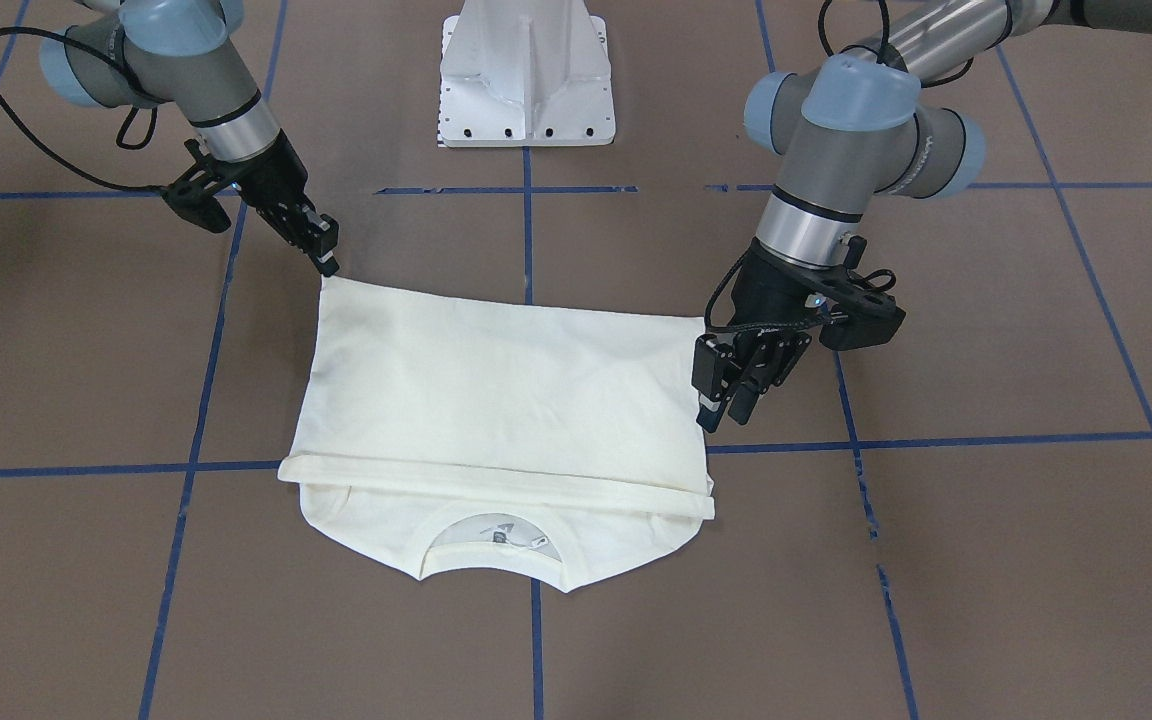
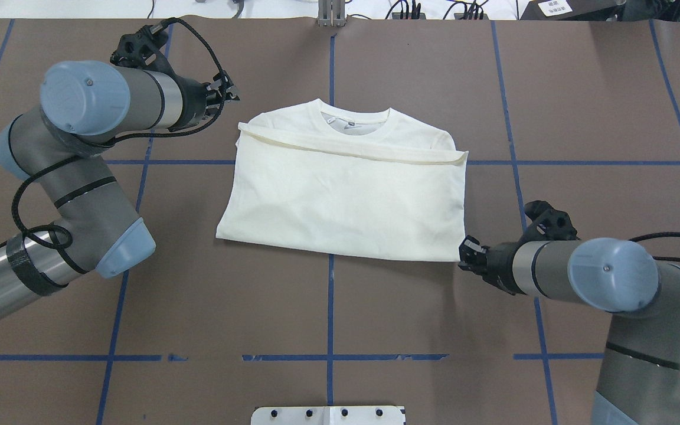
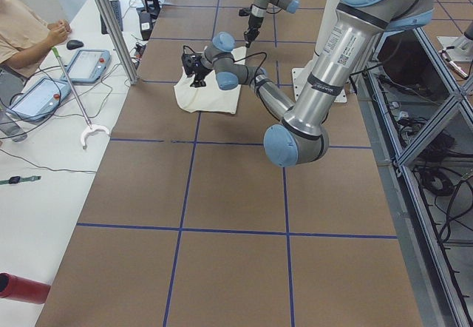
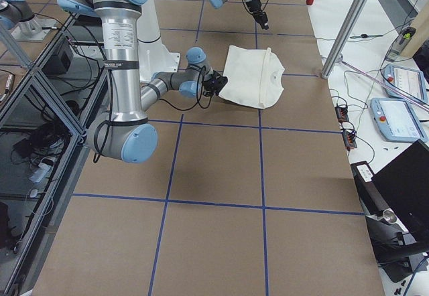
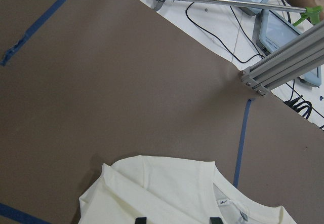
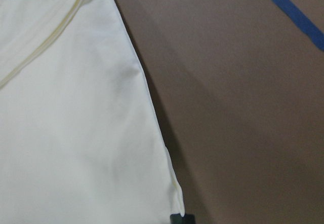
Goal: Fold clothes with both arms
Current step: 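Drag the folded shirt with the right gripper toward the robot and sideways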
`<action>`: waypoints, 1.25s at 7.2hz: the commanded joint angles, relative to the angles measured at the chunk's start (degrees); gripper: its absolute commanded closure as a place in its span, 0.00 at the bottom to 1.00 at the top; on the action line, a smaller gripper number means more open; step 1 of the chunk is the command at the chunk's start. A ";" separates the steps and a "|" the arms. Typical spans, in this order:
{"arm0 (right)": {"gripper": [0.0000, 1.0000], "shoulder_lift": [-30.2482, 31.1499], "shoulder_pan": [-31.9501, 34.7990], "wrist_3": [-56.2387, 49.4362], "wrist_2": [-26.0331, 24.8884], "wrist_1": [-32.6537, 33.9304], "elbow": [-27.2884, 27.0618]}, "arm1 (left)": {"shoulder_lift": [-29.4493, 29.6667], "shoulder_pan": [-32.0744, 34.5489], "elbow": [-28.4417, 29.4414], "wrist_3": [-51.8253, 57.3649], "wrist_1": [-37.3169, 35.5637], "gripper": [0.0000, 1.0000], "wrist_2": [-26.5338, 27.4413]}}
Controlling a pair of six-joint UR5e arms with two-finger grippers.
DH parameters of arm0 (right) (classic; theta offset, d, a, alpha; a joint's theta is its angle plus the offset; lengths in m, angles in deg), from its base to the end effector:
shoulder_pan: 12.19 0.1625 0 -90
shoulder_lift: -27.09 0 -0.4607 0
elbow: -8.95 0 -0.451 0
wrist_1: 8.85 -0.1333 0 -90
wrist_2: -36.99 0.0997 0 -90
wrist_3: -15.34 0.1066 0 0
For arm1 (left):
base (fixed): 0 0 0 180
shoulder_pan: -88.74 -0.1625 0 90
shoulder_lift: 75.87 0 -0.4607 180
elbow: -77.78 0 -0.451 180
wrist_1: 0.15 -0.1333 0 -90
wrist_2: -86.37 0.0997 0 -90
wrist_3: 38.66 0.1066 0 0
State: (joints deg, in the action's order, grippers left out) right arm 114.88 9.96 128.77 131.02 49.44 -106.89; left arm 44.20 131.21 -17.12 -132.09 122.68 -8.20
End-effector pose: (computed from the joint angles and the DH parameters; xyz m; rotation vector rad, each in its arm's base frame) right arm -0.4693 -0.3269 0.3782 -0.0772 -1.0649 0.6839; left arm 0.4590 -0.5893 0.2505 0.3359 1.1623 -0.6564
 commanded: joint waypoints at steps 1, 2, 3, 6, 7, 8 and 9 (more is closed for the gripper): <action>1.00 6.74 -10.05 2.38 -0.51 -0.02 -7.61 | -0.53 -0.98 -0.11 -0.26 2.14 0.48 0.00; 1.00 9.12 -16.81 5.88 -0.34 -0.02 -11.82 | -0.45 -1.77 -0.20 -0.78 3.10 0.48 -0.26; 1.00 11.50 -24.18 7.23 -0.42 -0.02 -14.99 | -0.54 -3.69 -1.16 -0.88 2.85 0.48 -0.79; 0.00 12.21 -31.91 7.41 -6.29 0.33 -15.20 | -6.03 -5.89 -10.00 -7.18 2.50 0.43 -7.65; 0.00 14.40 -28.34 7.94 -6.58 2.59 -15.99 | -10.60 -7.12 -14.40 -10.51 2.50 0.42 -7.65; 0.00 14.25 -20.03 7.85 -5.80 3.66 -17.47 | -13.52 -10.01 -16.18 -12.11 2.41 0.32 -7.21; 0.00 12.24 -10.73 7.24 -2.39 3.58 -17.23 | -13.89 -13.34 -15.68 -14.65 2.41 0.31 -5.73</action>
State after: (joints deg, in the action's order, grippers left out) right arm 128.43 -10.88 136.46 125.92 52.48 -123.73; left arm 32.15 121.50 -31.96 -143.87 125.12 -15.15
